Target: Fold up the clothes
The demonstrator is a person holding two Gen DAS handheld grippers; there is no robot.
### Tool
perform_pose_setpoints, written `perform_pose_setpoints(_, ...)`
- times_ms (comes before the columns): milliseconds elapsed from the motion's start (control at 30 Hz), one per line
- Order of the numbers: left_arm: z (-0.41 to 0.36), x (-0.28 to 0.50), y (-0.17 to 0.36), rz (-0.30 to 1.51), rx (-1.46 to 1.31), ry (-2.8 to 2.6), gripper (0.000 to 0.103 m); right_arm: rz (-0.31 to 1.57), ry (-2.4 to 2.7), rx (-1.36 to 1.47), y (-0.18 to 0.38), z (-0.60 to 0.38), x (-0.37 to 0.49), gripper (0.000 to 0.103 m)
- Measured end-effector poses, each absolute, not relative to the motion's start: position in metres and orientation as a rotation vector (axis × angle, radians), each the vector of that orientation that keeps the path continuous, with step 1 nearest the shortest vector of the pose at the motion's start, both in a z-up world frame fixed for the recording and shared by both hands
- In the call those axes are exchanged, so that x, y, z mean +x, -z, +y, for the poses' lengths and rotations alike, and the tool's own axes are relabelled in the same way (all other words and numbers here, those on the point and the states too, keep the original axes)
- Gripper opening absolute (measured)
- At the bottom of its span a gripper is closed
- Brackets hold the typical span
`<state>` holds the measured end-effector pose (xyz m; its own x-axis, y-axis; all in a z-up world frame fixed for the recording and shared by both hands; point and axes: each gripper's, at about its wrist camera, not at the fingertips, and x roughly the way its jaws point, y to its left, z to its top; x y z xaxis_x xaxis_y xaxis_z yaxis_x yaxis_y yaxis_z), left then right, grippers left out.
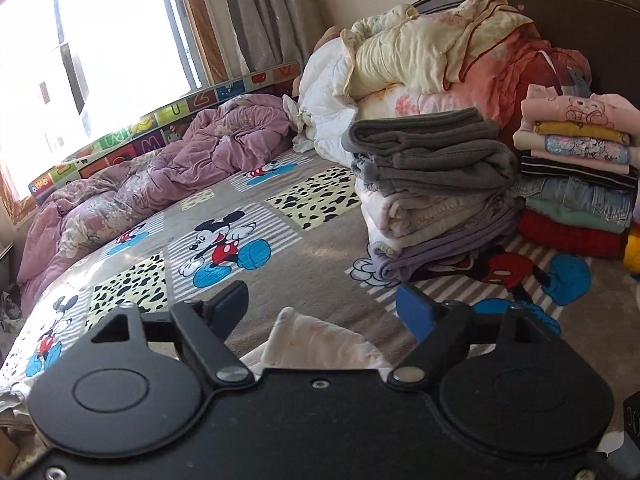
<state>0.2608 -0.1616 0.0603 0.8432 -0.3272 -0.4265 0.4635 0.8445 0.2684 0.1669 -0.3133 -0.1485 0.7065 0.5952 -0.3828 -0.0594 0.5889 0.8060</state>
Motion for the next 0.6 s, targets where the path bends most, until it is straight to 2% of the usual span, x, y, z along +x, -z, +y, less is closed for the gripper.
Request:
perform_pose_setpoints(133, -0.115, 0.254, -0.064, 0.391, 0.271, 0.324, 0.082, 0.669, -0.391, 0.919, 0.15, -0.324, 0.164, 0.027)
perform_pose_setpoints(233, -0.066, 0.249, -0.041, 0.459, 0.179, 0.213, 0.082, 0.632, -0.354, 0.97, 0.15, -0.339, 0.163, 0.026)
perform_pose_setpoints(400, 0.02, 0.241, 0.025, 0.66, -0.165, 0.069, 0.082, 0.571, -0.259, 1.01, 0.152, -0.367, 0.162, 0.026)
perform_pose_setpoints(500, 0.049, 0.23, 0.063, 0.727, -0.393, 0.072, 0.082, 0.595, -0.259, 1.008, 0.159, -0.373, 0.164, 0.026)
perform_pose_setpoints(600, 0.061, 0.226, 0.093, 0.769, -0.568, 0.096, 0.082, 0.62, -0.263, 0.931, 0.153, -0.363, 0.165, 0.034)
